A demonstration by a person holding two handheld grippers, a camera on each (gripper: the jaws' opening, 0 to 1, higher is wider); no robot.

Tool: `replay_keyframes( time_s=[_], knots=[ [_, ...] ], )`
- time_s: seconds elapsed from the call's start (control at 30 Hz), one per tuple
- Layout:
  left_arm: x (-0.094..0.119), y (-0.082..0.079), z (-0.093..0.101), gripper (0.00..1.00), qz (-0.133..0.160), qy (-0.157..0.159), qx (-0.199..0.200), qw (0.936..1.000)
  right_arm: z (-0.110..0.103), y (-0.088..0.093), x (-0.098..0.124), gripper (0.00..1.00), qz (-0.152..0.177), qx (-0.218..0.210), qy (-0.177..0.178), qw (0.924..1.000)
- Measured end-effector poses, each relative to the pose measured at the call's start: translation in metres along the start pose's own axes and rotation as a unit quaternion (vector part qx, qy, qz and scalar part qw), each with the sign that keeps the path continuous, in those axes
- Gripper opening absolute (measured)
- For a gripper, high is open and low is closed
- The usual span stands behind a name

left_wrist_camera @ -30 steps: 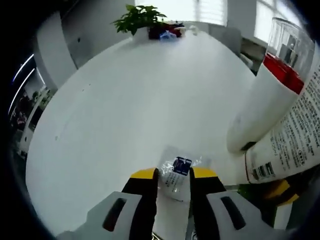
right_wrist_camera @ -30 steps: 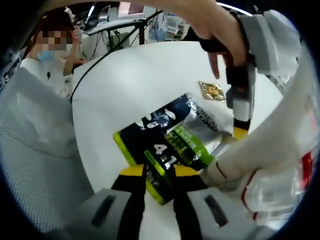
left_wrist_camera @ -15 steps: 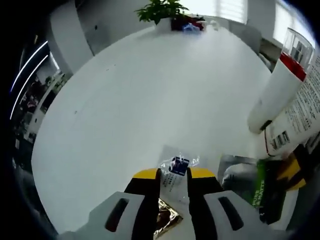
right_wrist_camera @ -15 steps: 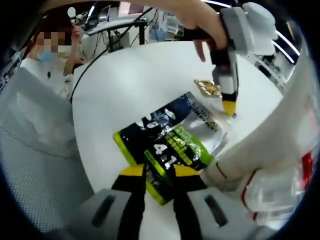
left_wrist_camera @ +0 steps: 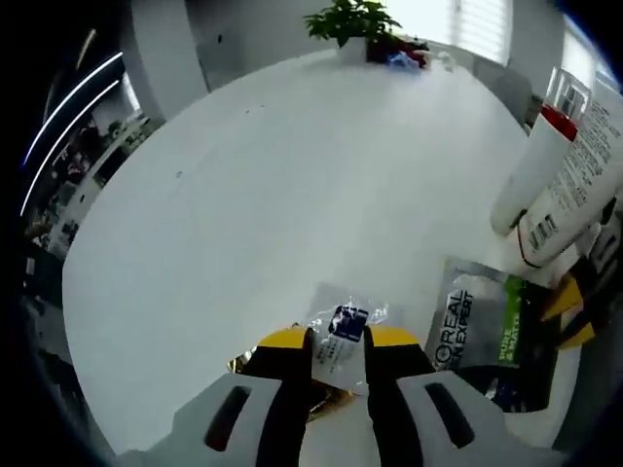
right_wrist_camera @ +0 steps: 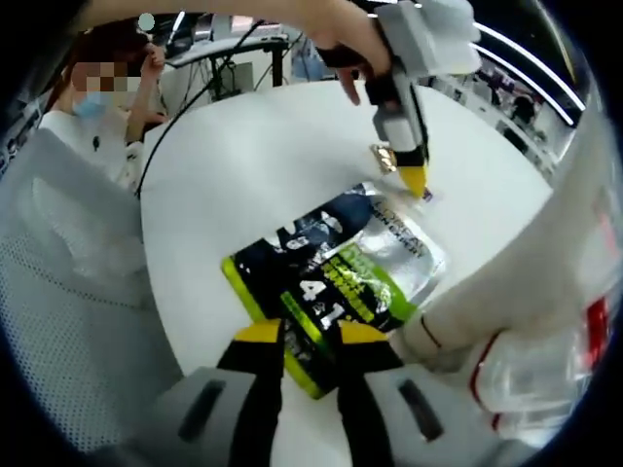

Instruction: Arrange the skincare products in the storage area until every visible bottle or jar stands upright without overlapping.

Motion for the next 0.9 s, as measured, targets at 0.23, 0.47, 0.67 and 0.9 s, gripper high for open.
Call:
replay_keyframes(
  time_s=[0.23,0.47,0.67,0.9],
  knots=[
    [0.012,0.015,0.002,0.18,0.001,-0.007,0.006,1.0,0.001,-0.001,0.0,0.23,-0.004,0.005,0.003,1.0],
    [0.022,0.027,0.005,0.17,0.001,-0.017,0.019,0.9997,0.003,-0.002,0.0,0.25,-0.005,0.008,0.005,0.9999],
    [0.032,0.036,0.01,0.16,-0.001,-0.026,0.019,0.9995,-0.001,-0.009,0.007,0.27,0.003,0.019,0.004,0.9998],
    [0.037,0.042,0.011,0.15,-0.002,-0.032,0.021,0.9993,-0.008,-0.022,0.023,0.27,0.038,0.009,-0.001,0.9992]
  ],
)
Point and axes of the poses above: the point that each gripper's makers call its tool centre point, and the gripper's own axes: x roughly backward along the fingers, z roughly to its right, y roughly out of its underside, the point moved 5 cm from there along x, roughly backward along the fingers, and after that the axes turned 11 degrees about -y, right-handed, at the moved point
